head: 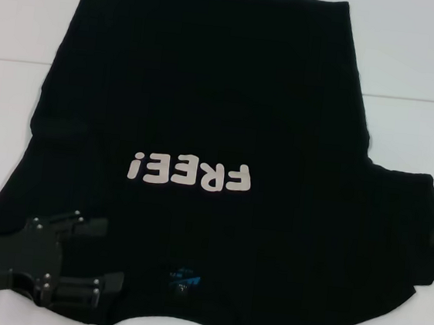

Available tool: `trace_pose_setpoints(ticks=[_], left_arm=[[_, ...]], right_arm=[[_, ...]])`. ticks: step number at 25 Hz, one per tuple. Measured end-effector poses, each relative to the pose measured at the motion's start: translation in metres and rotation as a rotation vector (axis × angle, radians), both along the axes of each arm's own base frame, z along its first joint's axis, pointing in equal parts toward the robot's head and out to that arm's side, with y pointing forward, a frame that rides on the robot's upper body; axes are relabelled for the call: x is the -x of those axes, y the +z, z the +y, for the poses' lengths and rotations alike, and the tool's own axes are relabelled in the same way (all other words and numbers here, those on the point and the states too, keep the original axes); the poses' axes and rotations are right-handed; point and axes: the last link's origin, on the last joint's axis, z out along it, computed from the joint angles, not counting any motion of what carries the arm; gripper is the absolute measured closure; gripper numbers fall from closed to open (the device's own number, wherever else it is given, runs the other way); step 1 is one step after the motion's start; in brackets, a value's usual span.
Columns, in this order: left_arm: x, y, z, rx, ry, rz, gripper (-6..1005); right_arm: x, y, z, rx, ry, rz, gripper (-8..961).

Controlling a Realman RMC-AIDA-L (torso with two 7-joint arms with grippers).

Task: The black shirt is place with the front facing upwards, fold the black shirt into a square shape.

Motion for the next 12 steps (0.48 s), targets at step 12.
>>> trace_pose_setpoints(ticks=[12], left_arm=[[0.000,0.000,0.003,-0.008,0.001,0.005,108]], right_arm=[[0.007,-0.015,0.007,0.026,0.025,-0.004,185]])
